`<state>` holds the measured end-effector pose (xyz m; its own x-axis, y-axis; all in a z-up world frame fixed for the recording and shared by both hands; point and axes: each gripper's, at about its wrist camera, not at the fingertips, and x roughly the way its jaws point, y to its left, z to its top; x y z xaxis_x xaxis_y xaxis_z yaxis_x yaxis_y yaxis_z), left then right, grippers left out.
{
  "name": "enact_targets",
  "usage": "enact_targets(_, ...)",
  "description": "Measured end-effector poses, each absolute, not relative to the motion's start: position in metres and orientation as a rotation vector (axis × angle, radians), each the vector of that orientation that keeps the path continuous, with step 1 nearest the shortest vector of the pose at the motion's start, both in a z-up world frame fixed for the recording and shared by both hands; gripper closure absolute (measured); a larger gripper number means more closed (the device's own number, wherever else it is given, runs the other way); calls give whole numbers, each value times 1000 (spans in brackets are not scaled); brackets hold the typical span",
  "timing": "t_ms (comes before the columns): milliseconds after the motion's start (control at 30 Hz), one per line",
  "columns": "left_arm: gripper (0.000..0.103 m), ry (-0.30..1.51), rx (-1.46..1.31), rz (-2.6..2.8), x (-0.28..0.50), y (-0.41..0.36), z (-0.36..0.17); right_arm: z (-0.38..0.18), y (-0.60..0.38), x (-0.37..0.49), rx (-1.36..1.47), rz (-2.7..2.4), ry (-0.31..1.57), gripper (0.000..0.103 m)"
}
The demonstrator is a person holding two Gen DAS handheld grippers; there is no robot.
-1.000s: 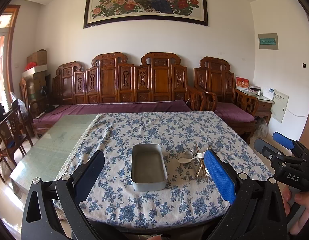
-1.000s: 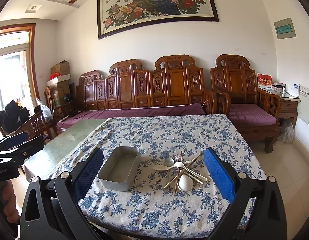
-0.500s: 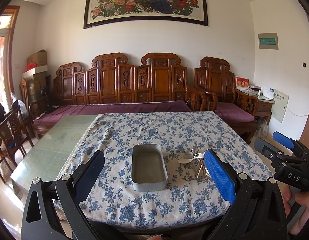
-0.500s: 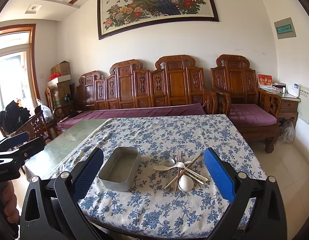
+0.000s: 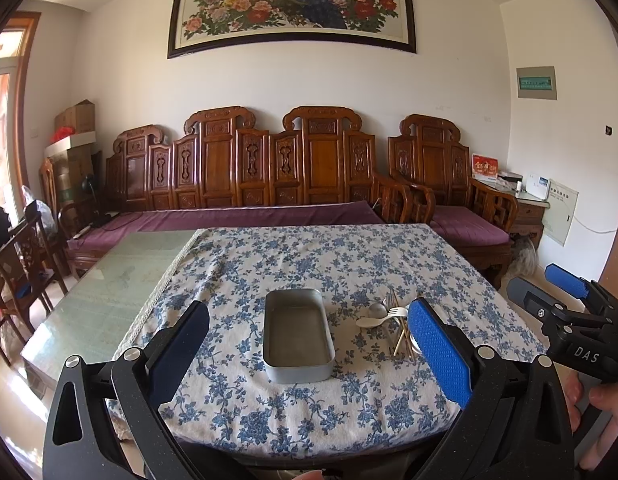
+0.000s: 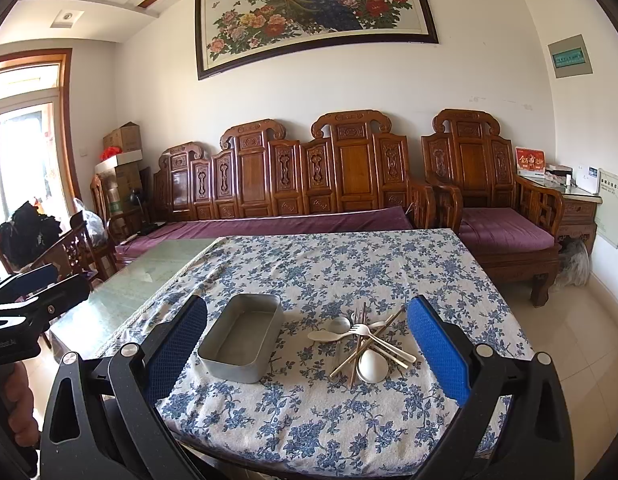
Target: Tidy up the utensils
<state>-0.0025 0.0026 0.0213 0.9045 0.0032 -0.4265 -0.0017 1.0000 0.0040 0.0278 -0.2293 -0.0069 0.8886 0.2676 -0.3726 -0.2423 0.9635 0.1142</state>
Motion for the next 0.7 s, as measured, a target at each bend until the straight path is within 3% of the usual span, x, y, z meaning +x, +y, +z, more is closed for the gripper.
enact_targets(700, 6, 430, 8, -6, -7, -2, 23, -6, -230, 27, 67, 266, 396, 2)
